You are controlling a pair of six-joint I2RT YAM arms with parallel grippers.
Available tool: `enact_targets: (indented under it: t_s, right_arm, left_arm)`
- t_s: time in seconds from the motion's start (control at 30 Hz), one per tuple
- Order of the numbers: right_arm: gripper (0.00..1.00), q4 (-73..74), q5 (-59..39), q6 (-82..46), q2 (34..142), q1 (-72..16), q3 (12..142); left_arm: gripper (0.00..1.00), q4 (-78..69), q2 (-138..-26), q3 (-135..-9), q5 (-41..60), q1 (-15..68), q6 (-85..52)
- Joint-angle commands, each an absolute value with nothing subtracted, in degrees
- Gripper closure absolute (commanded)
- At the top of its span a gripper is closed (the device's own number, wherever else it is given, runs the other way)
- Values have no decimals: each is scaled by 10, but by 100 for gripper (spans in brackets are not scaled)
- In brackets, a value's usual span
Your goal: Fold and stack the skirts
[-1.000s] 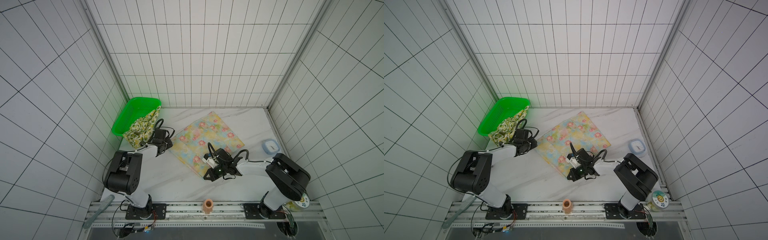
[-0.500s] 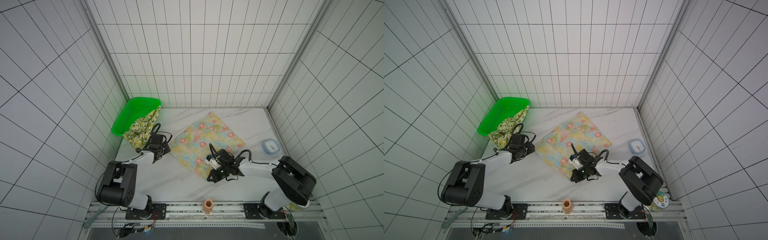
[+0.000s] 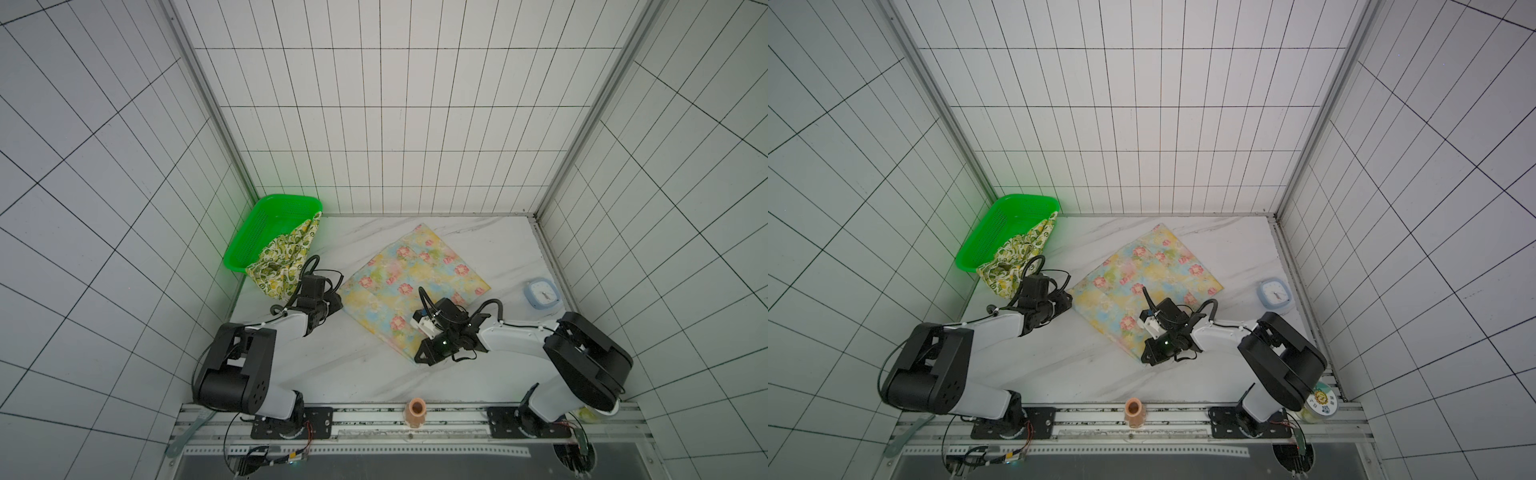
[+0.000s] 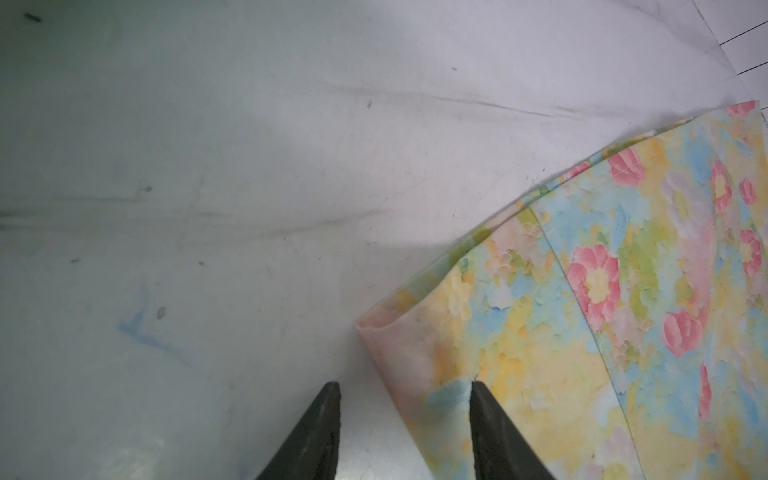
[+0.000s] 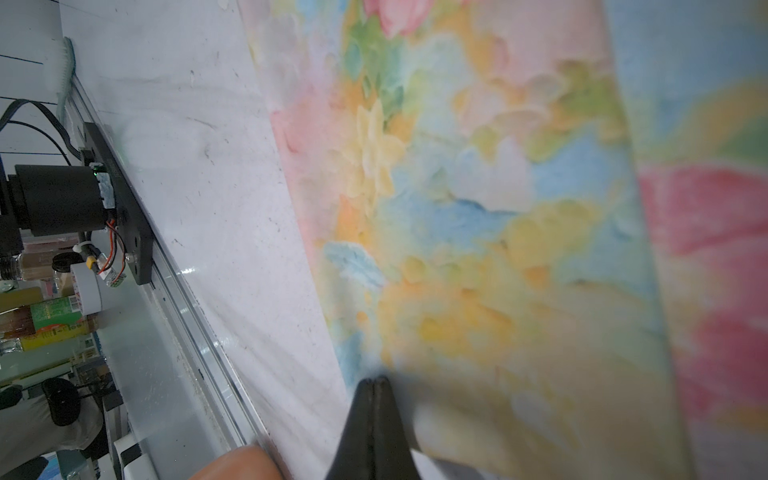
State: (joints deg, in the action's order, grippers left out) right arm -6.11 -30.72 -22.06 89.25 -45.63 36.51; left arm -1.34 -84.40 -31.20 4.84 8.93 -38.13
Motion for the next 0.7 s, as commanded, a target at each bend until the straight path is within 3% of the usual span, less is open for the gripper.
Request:
enact_targets:
  t_s: [0.0, 0.4, 0.67]
  right_arm:
    - [100, -79, -313, -225, 892, -452, 371]
    - [100, -72, -317, -228, 889, -452, 371]
    - [100, -75, -324, -225, 896, -452, 381]
  left_arm:
    - [54, -23, -860, -305, 55, 88, -394]
    - [80, -48, -886, -305, 41, 88, -395]
    - [59, -54, -891, -303, 37, 88, -397]
